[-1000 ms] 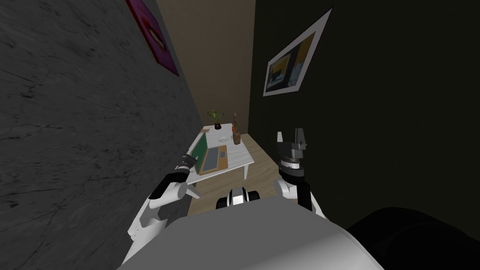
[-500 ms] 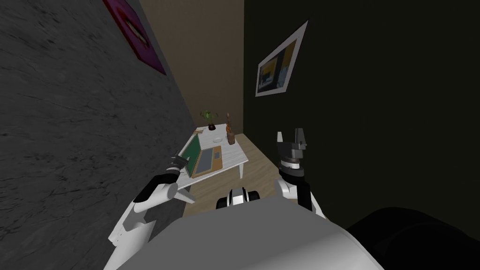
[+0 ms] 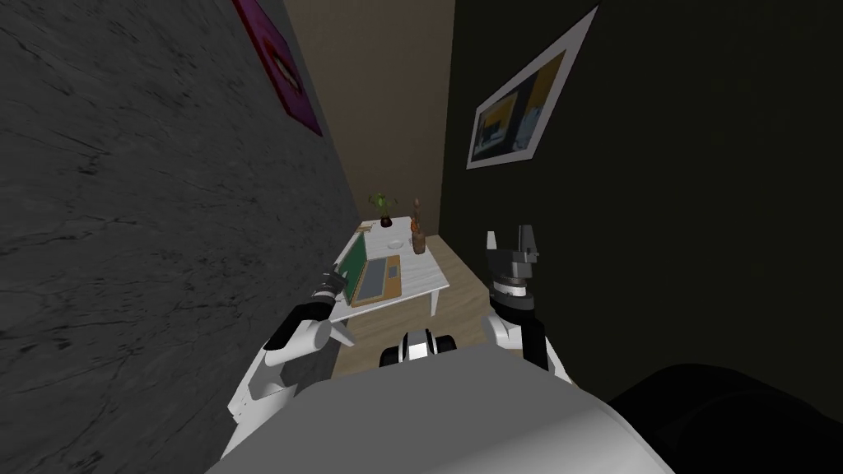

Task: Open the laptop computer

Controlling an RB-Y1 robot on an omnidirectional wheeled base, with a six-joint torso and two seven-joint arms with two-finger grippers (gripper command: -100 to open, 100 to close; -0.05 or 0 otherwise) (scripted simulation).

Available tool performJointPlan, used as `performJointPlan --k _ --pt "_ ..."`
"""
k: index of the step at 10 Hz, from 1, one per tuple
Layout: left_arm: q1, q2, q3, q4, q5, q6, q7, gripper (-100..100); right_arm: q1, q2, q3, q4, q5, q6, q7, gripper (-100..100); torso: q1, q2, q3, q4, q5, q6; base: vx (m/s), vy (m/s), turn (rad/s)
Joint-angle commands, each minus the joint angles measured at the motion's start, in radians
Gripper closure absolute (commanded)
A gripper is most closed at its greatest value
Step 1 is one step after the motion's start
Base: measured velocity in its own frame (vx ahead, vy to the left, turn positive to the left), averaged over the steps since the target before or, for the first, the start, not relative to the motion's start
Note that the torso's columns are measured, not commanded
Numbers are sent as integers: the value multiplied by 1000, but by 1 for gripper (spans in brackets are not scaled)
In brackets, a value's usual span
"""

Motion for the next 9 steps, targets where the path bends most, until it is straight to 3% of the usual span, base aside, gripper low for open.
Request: performJointPlan --k 1,4,5,6,9 --pt "28 -46 -82 -39 -32 4 -29 100 0 0 0 0 0 0 0 0 2 0 1 -2 2 -1 57 60 224" --pt "52 -105 -175 -96 -74 15 -60 100 0 0 0 0 0 0 0 0 1 0 0 0 0 0 54 65 238" --pt "43 -99 -160 -83 -69 10 -55 100 0 0 0 0 0 0 0 0 1 1 0 1 0 -1 25 22 42" --pt "32 -87 -165 -51 -98 -18 -86 100 0 0 0 0 0 0 0 0 0 1 1 1 0 1 5 -67 -43" --pt "17 -66 -166 0 -141 -57 -130 100 0 0 0 0 0 0 0 0 -8 -4 -2 -5 0 5 -3 -137 -23"
